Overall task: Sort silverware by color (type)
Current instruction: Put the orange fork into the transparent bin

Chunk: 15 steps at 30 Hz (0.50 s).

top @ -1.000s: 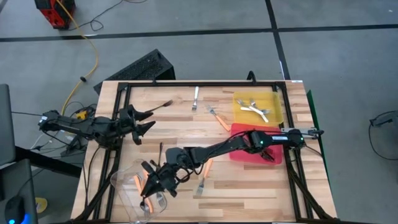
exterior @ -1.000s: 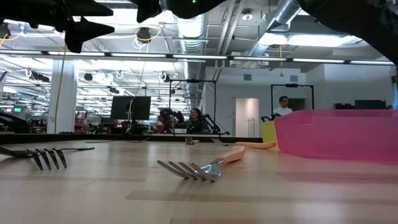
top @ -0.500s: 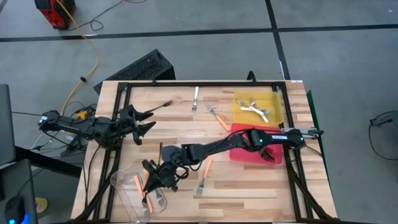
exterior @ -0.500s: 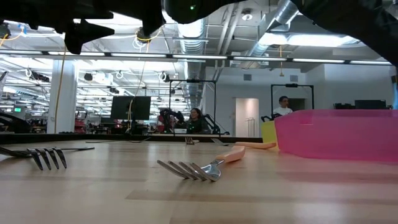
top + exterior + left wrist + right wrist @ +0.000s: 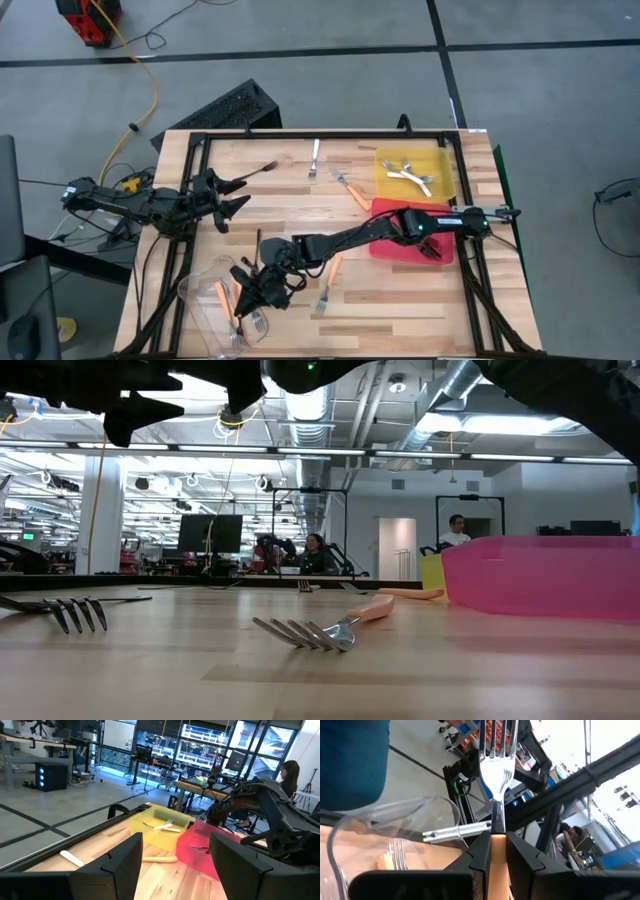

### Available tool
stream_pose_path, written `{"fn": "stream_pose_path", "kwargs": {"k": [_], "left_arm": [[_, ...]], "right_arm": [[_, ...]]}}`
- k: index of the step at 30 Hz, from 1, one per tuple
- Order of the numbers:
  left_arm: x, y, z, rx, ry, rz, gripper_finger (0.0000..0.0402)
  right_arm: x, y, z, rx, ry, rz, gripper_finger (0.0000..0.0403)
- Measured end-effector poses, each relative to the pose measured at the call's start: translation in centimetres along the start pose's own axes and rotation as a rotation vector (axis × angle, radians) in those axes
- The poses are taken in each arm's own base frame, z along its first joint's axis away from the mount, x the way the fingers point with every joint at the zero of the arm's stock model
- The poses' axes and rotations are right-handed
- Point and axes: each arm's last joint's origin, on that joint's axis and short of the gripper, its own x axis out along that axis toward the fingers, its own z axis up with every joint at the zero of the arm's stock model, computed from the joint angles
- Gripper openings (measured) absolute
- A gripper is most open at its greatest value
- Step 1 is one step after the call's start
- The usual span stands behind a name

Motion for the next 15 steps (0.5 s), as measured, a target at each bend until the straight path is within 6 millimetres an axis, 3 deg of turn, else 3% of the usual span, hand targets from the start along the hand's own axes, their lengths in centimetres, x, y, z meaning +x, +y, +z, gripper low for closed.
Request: {"fn": "stream_pose_path", "kwargs": {"k": [15], "left_arm": [[0.0,0.0,0.0,0.000,0.000,0.000,0.0215]], "right_arm": [[-0.7,-0.1,-1.1,-0.071,0.038,0.024,0.0071]]}}
